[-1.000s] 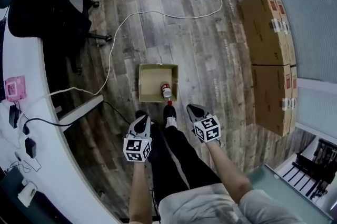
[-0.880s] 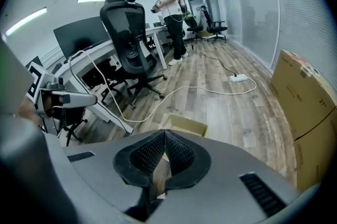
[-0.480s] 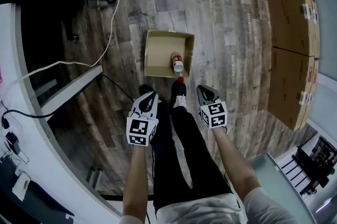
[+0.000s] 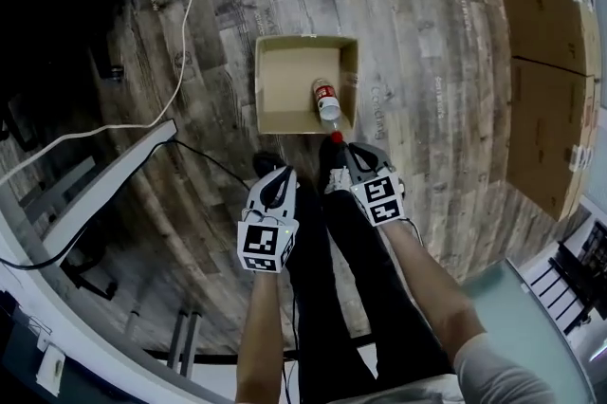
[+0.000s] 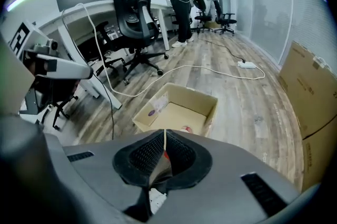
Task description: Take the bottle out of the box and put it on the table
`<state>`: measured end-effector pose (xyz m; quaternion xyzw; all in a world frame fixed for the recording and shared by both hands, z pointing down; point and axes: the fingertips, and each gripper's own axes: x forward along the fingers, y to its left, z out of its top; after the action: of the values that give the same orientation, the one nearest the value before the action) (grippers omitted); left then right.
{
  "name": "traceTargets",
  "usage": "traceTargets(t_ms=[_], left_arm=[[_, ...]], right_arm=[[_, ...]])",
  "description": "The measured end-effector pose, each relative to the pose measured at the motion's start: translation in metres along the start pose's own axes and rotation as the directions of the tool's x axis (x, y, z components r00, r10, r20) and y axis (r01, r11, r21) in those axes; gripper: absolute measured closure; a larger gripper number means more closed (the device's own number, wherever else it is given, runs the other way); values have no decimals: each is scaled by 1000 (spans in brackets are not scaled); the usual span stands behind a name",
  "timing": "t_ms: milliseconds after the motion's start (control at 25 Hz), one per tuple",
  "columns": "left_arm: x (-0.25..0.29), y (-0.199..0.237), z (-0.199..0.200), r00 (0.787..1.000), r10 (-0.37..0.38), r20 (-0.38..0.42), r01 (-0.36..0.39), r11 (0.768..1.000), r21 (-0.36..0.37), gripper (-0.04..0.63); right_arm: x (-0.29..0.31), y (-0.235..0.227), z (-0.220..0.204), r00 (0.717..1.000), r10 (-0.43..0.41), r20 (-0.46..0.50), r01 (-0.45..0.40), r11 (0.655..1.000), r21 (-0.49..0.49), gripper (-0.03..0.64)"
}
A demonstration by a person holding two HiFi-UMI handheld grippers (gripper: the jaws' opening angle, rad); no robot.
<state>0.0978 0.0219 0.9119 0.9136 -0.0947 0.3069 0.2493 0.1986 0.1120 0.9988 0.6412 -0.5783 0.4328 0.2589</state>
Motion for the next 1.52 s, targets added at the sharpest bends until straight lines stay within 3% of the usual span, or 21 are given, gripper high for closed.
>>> traceTargets(t_ms=[80, 440, 800, 960, 1240, 1320, 1520], left_arm=[[12, -2, -12, 1000, -6, 6, 6, 1000, -8, 581], [50, 6, -55, 998, -54, -25, 55, 998, 30, 581], [83, 21, -87, 998, -54, -34, 55, 998, 29, 581], [92, 20, -92, 997, -65, -36, 67, 997, 38, 581], [92, 25, -97, 996, -79, -46, 82, 995, 60, 581], [91, 28, -98, 996, -75, -54, 78, 995, 59, 581], [86, 37, -90, 996, -72, -57, 76, 994, 78, 581]], right_arm=[[14, 0, -11, 1000, -5, -13, 5, 1000, -1, 571], [78, -9, -63, 997, -3, -78, -1, 999, -54, 427], [115, -22, -79, 993, -78, -91, 71, 994, -79, 347], [124, -14, -78, 990, -115, -82, 104, 986, -132, 345], [131, -15, -80, 976, -201, -83, 191, 974, -119, 349], [131, -19, -79, 973, -219, -75, 211, 972, -102, 393], [125, -38, -67, 966, -244, -80, 239, 969, -63, 427]])
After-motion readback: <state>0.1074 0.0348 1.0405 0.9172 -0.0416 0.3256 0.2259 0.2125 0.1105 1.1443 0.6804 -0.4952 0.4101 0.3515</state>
